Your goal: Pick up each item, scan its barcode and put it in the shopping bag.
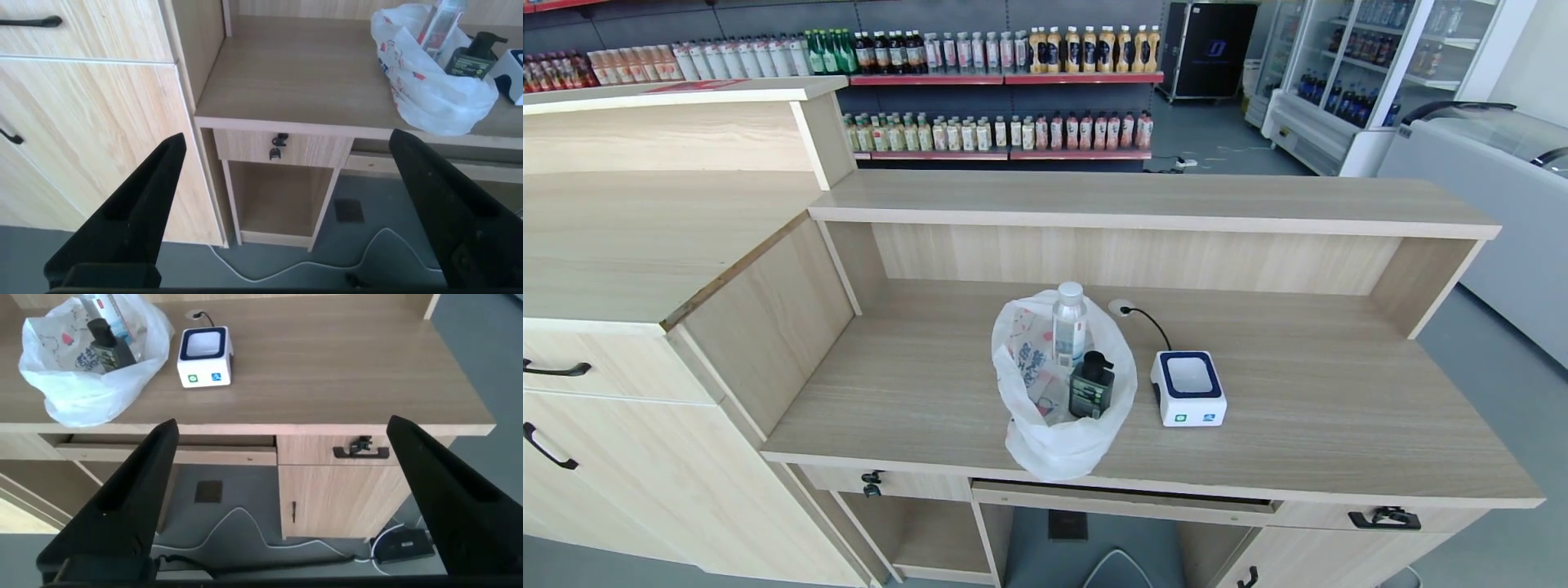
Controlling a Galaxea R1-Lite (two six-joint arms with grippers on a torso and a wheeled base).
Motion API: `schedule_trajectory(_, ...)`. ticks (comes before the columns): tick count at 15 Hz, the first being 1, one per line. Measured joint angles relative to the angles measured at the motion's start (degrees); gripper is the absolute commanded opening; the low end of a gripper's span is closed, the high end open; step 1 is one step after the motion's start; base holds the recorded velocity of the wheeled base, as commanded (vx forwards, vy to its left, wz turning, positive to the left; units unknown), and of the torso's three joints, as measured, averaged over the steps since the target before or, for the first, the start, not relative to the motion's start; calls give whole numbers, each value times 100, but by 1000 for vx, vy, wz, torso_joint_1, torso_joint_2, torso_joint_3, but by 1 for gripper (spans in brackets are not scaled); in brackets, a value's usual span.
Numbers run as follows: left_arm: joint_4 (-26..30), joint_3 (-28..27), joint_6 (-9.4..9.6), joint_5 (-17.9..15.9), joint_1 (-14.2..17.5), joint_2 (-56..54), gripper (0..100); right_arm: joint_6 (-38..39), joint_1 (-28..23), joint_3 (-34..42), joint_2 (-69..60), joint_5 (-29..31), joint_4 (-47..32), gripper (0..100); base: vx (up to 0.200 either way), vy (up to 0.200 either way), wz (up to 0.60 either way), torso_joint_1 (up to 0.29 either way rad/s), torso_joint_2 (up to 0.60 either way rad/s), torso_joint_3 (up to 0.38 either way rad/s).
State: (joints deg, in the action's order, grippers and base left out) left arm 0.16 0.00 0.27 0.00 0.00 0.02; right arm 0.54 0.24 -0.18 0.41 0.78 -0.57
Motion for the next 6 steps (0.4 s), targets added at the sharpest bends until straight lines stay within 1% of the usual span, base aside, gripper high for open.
schedule_trajectory(6, 2, 0, 0, 0, 0, 0, 100, -44, 0, 0, -62, 0, -11, 100, 0, 0, 0, 0, 0, 0)
